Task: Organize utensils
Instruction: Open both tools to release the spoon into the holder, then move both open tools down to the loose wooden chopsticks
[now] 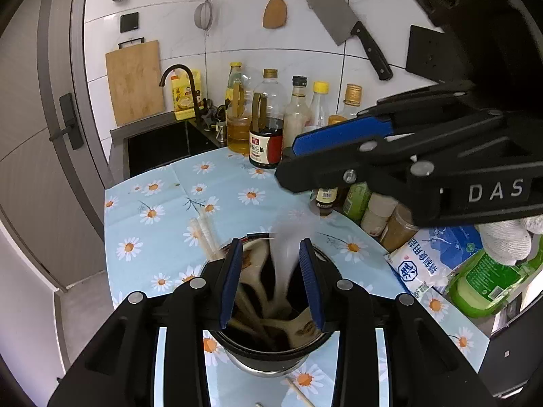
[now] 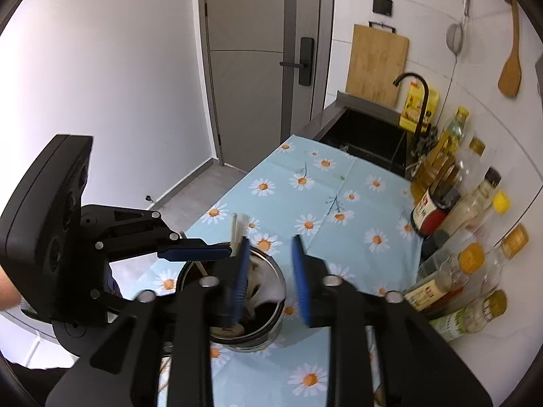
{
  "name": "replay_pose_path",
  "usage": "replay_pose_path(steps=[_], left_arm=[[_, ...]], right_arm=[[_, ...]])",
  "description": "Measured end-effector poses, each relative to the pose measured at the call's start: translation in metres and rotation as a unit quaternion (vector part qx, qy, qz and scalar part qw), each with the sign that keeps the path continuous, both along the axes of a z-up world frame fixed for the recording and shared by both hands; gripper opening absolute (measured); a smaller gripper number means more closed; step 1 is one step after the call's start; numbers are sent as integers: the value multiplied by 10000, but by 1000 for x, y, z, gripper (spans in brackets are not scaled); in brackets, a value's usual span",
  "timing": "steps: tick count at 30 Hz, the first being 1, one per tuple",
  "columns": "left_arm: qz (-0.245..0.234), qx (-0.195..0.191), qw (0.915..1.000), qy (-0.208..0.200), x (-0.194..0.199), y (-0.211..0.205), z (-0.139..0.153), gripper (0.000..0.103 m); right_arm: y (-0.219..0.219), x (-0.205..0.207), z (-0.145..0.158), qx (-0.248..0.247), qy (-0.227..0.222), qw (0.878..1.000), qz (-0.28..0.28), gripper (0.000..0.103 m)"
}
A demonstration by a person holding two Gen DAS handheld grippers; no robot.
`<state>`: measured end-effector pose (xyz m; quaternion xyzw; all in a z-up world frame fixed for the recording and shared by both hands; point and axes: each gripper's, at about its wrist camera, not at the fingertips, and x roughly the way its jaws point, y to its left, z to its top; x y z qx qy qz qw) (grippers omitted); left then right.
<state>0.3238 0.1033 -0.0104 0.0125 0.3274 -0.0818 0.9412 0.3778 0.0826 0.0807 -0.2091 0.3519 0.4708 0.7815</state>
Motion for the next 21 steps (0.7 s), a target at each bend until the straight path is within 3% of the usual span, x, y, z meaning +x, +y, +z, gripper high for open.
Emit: replay_pose_path(steps=[16, 21], left_arm=[[57, -103, 9994, -311, -27, 2, 19, 34], [43, -246, 9990, -372, -43, 3, 26, 34]], right_arm=[[-26, -4, 13, 473, 345, 9974, -413, 30], [-48, -10, 13, 794, 707, 9917, -728, 30]])
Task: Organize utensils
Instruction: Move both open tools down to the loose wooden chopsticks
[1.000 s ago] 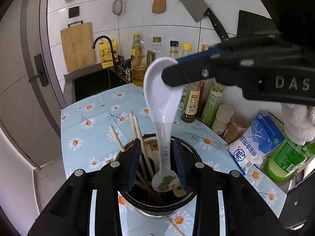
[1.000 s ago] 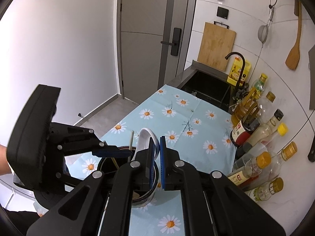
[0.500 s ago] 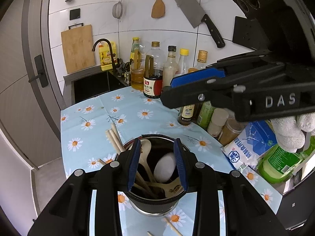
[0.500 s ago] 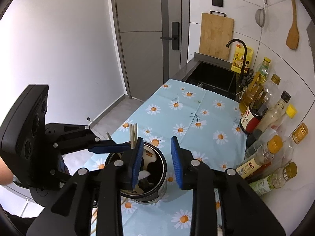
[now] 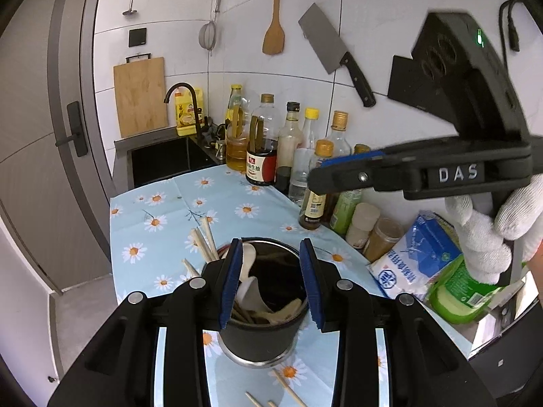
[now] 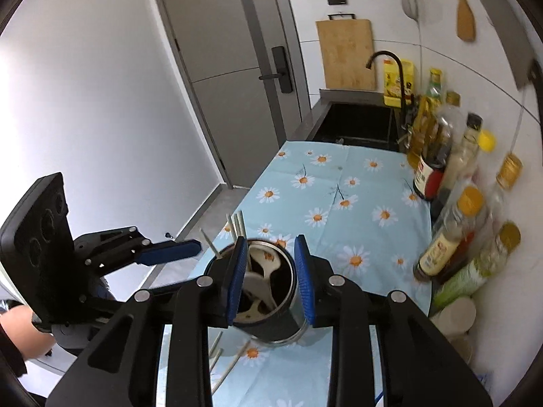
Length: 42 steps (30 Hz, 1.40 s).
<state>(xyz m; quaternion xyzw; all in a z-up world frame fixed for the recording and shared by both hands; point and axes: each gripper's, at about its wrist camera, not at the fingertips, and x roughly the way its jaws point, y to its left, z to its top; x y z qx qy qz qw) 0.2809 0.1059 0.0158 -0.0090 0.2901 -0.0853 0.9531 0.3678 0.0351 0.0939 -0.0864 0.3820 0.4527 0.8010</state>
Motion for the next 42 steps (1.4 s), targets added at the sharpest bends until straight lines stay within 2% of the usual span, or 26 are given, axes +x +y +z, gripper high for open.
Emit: replay_pose_path(steps=[9, 18, 22, 33, 39, 42], left_arm=[[77, -146, 9998, 78, -33, -1, -5, 34], [198, -438, 9987, 181, -74, 3, -20, 34], [240, -541, 9979, 274, -93, 4, -32, 34], [738, -914, 9917, 519, -129, 30, -70, 34], [855, -1070, 9882, 682, -139, 38, -91, 34], [797, -1192, 9865, 788, -144, 39, -102, 34]], right_arm=[[-14, -37, -13, -25, 420, 9991, 51, 30], [4, -78, -44, -425, 883, 9949, 237, 30], [6, -84, -68, -525, 1347, 9894, 106, 30], [18, -98, -113, -988, 1915, 9765, -93, 30], [29, -107, -139, -1267, 2179, 9677, -84, 30], [39, -112, -153, -1514, 2378, 9594, -35, 30]])
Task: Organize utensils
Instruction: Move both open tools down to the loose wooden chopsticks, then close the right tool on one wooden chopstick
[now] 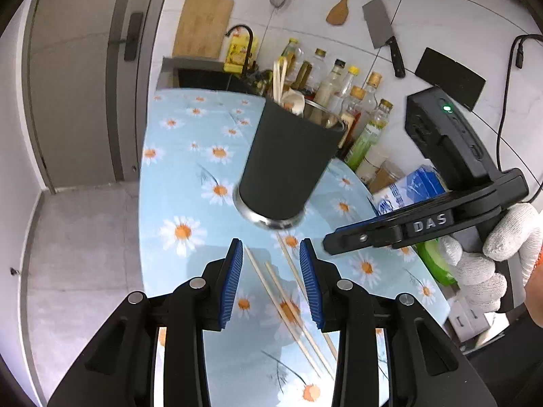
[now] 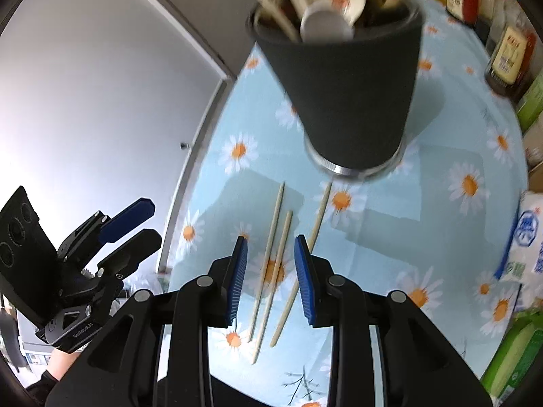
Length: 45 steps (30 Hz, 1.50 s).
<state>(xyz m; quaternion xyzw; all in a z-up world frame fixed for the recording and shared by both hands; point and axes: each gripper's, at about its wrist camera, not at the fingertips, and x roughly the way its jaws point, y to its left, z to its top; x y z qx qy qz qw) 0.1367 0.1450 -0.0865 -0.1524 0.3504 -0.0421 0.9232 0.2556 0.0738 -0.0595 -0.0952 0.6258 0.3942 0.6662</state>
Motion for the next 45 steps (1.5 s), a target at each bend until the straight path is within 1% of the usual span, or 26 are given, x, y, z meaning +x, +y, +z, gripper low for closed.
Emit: replay_pose_path(steps=[2, 4, 9, 11, 13, 14, 17, 20, 25, 27, 29, 37, 40, 45], left_arm=[[-53, 106, 9999, 34, -4, -6, -5, 34], [-71, 122, 9999, 89, -6, -9, -12, 34], [7, -138, 9995, 269, -15, -10, -33, 34], [33, -221, 9992, 327, -18, -10, -40, 34], [67, -297, 9988, 378, -22, -11, -46, 34], [76, -357, 9985, 409, -24, -11, -49, 34], [76, -466, 9977, 492, -28, -14, -60, 34], [45, -539, 9971, 533, -31, -16, -66, 34], [18, -660, 9961, 590, -31, -15, -74, 34], [40, -699, 9956, 629, -31, -15, -78, 33], [41, -724, 9951, 669, -30, -15, -81, 33], [2, -900, 9933, 729, -33, -15, -90, 34], [-22, -949, 9927, 739, -31, -14, -93, 33], [-107, -946, 9924, 775, -26, -17, -94, 33]], right_arm=[[5, -6, -10, -169, 120, 9998, 40, 30], [11, -11, -21, -306, 239, 9992, 81, 30], [21, -15, -45, -622, 445, 9971, -7, 30], [26, -16, -50, -728, 410, 9965, -7, 27], [29, -16, -56, -858, 395, 9955, -42, 27], [32, -14, -58, -917, 396, 9950, -41, 24], [40, -14, -64, -1060, 336, 9938, -29, 20], [45, -14, -65, -1197, 152, 9927, -70, 20], [54, -15, -78, -1467, 192, 9890, -48, 20], [58, -14, -85, -1588, 177, 9871, -109, 16], [59, -13, -86, -1657, 113, 9859, -188, 12], [66, -18, -87, -1868, 63, 9818, -340, 11], [61, -19, -86, -1934, 73, 9800, -464, 6], [61, -14, -86, -1919, 170, 9795, -589, 6]])
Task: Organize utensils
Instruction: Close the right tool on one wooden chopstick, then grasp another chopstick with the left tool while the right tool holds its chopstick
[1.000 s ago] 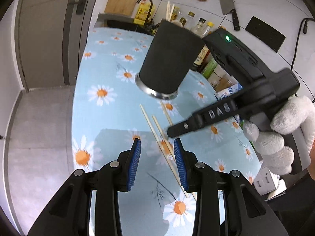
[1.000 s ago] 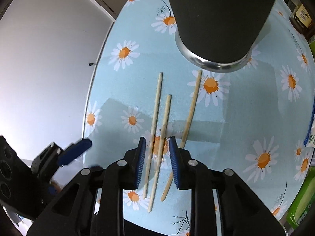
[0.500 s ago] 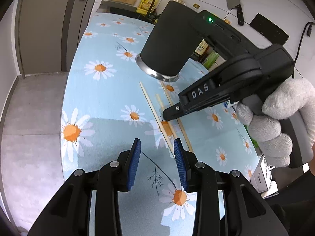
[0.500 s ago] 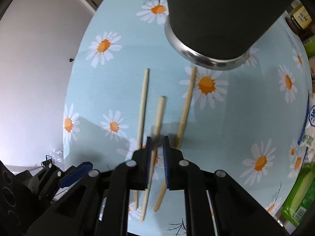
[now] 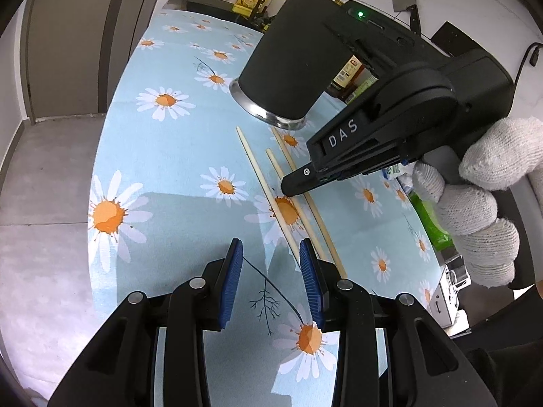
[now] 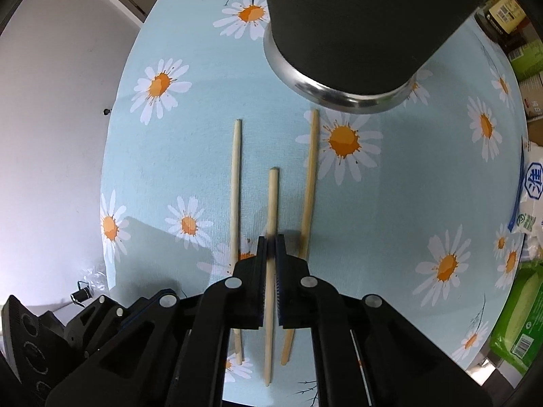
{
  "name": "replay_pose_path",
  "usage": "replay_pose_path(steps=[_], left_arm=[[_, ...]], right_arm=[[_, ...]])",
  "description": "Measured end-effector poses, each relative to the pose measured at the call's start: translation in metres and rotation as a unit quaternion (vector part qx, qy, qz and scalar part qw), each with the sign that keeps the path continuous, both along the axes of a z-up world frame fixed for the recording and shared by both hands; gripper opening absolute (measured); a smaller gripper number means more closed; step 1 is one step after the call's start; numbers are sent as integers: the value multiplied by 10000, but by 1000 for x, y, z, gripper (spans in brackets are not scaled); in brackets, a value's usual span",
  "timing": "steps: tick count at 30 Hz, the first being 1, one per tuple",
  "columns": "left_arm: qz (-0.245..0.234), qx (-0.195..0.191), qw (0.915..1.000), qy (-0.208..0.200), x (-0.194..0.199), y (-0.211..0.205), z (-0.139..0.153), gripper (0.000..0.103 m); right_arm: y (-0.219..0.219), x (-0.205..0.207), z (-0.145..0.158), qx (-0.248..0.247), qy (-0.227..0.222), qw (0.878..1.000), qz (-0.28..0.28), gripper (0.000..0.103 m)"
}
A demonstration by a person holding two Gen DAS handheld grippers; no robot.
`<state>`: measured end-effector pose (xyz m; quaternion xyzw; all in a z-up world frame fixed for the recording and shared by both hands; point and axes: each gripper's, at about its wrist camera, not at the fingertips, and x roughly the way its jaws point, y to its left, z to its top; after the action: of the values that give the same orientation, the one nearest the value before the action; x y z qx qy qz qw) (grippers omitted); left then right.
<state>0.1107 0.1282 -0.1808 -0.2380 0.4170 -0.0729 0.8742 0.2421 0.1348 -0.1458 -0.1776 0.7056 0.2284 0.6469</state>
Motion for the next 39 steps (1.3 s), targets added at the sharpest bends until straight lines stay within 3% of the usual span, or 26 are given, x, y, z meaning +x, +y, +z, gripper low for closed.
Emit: replay_pose_path(steps=[7, 24, 34, 39], left_arm=[[-30, 32, 10000, 20, 2, 0, 5, 33], [-471, -142, 9987, 130, 30, -31, 31, 34], [-703, -957, 9924, 316, 51, -58, 27, 33], [-724, -1187, 9900, 255, 57, -64, 24, 11]], right_arm=[[-10, 10, 2, 237, 257, 9991, -227, 6], [-53, 16, 60, 1177, 199, 9928, -22, 6], [-77, 20, 85, 1647, 65, 9863, 98, 6], [-90, 22, 95, 1978, 12, 9802, 128, 6]])
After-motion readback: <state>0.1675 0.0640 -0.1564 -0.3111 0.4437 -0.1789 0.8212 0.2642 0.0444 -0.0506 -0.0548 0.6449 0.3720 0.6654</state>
